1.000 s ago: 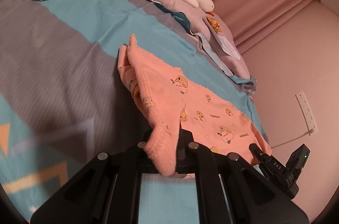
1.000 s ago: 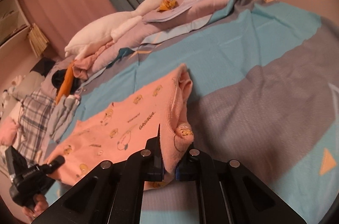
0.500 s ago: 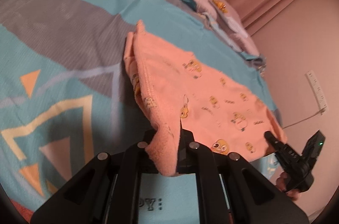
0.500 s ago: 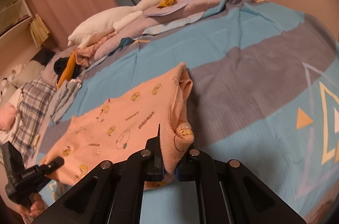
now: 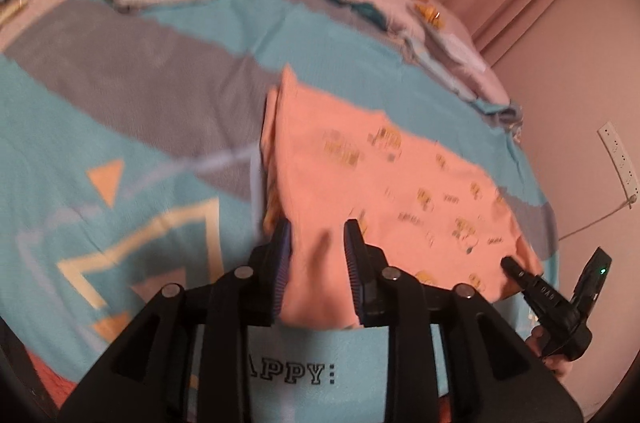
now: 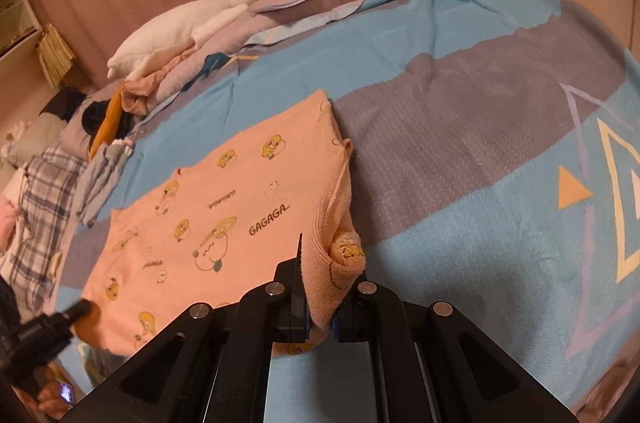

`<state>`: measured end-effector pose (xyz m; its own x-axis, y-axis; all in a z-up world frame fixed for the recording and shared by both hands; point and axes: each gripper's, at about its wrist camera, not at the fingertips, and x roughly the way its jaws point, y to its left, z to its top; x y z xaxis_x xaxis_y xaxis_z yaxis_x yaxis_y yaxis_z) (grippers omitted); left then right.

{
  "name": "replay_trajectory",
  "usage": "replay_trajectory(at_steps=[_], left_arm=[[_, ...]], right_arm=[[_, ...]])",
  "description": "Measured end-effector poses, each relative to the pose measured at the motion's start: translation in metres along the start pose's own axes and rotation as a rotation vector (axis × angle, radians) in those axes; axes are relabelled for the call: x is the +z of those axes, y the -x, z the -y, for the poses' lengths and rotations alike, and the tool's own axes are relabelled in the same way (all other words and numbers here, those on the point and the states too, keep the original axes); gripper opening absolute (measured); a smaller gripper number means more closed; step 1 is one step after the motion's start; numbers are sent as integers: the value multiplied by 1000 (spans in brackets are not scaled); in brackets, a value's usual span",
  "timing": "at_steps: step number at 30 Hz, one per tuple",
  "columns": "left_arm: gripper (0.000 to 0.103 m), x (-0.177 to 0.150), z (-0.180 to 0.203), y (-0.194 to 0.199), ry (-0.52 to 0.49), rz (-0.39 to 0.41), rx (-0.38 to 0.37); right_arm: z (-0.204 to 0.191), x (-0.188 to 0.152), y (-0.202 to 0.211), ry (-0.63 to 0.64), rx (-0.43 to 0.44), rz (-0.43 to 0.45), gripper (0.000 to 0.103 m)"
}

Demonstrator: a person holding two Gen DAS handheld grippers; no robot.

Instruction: Fold small clothes

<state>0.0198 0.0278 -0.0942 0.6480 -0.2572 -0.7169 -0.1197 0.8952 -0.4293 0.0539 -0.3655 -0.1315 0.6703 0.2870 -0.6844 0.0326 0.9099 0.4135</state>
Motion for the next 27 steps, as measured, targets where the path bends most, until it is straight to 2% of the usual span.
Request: replay_trajectory(at_steps=[3, 6, 8, 13, 17, 19, 23, 27], left_arm=[[26, 6, 16, 4, -56, 26, -28], [25, 7, 34, -5, -78, 4, -115], [25, 2, 50, -21, -110, -41, -169], [24, -16, 74, -66, -139, -178, -212], [24, -29, 75, -97, -143, -247, -158], [24, -34, 71, -106, -132, -247, -152], [24, -31, 66, -103, -94, -255, -173], [26, -30, 60, -93, -73, -253, -175]], right_arm=[[0, 0, 0, 1, 0, 1, 7], [-1, 0, 0, 2, -2, 5, 7], [-1, 0, 0, 1, 0, 6, 7], [-5, 4, 3, 9, 11, 21, 7], [-15, 11, 7, 40, 21, 42, 7], [-22, 15, 9, 63, 36, 55, 7], [-45, 23, 13, 129, 67, 85, 7], [-75, 33, 20, 214, 145, 111, 7]])
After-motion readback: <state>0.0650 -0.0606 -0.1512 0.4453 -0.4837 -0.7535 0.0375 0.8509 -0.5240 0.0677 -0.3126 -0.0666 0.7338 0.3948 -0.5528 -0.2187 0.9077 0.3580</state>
